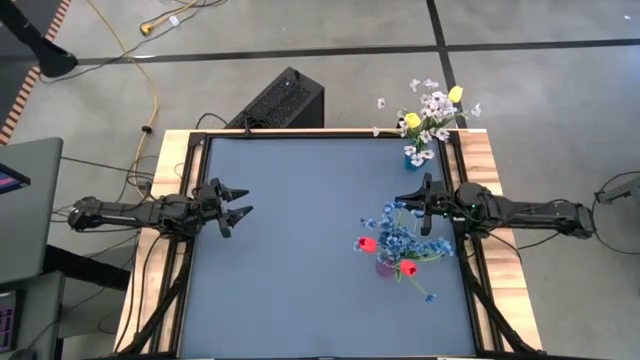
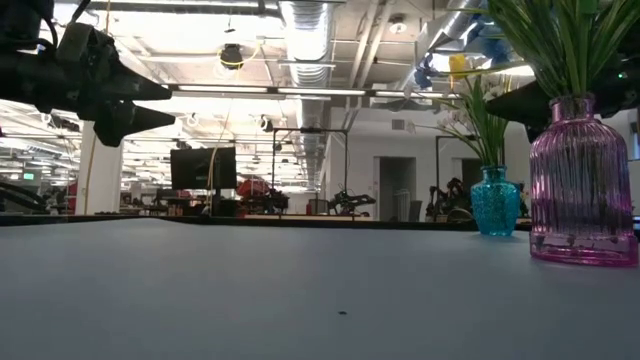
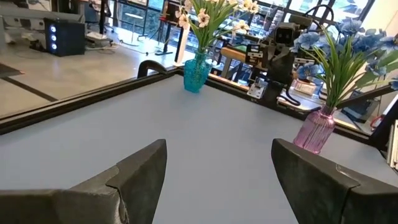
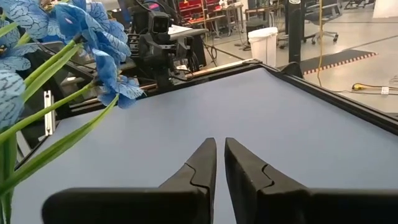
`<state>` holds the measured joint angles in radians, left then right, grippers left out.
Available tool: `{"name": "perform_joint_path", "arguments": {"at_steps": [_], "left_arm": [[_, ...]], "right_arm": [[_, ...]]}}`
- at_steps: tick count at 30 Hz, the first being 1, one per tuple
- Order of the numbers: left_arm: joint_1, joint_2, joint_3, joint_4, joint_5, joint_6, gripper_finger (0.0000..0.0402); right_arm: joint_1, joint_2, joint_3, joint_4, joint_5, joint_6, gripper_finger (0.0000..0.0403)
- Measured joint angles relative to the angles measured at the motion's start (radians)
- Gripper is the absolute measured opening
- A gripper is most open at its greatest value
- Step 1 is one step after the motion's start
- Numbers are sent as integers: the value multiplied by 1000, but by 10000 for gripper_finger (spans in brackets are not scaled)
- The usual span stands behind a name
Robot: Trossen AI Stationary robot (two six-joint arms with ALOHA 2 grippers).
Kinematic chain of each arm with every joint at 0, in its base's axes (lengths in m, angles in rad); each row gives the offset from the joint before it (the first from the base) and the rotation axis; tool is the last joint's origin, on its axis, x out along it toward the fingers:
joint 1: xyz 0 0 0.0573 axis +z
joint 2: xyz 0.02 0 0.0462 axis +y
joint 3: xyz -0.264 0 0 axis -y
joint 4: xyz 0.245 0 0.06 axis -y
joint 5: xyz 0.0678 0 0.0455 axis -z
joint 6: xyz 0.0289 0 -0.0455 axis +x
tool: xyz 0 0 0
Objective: Sort flowers into vase by color
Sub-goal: Return to Home Position
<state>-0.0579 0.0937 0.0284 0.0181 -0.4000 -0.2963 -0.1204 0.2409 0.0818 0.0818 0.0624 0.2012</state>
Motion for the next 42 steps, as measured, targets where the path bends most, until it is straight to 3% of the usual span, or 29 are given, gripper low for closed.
{"name": "perform_joint_path", "arguments": {"at_steps": [23,29,42], "left_arm": [[0,0,0,-1,1,-3,279],[-82,5,1,-1,-11,-3,279],[-126,11,1,-5,34,-3,279]], "right_arm": [[0,0,0,0,1,1,64],[0,0,0,0,1,1,64],[0,0,0,0,1,1,64]]}}
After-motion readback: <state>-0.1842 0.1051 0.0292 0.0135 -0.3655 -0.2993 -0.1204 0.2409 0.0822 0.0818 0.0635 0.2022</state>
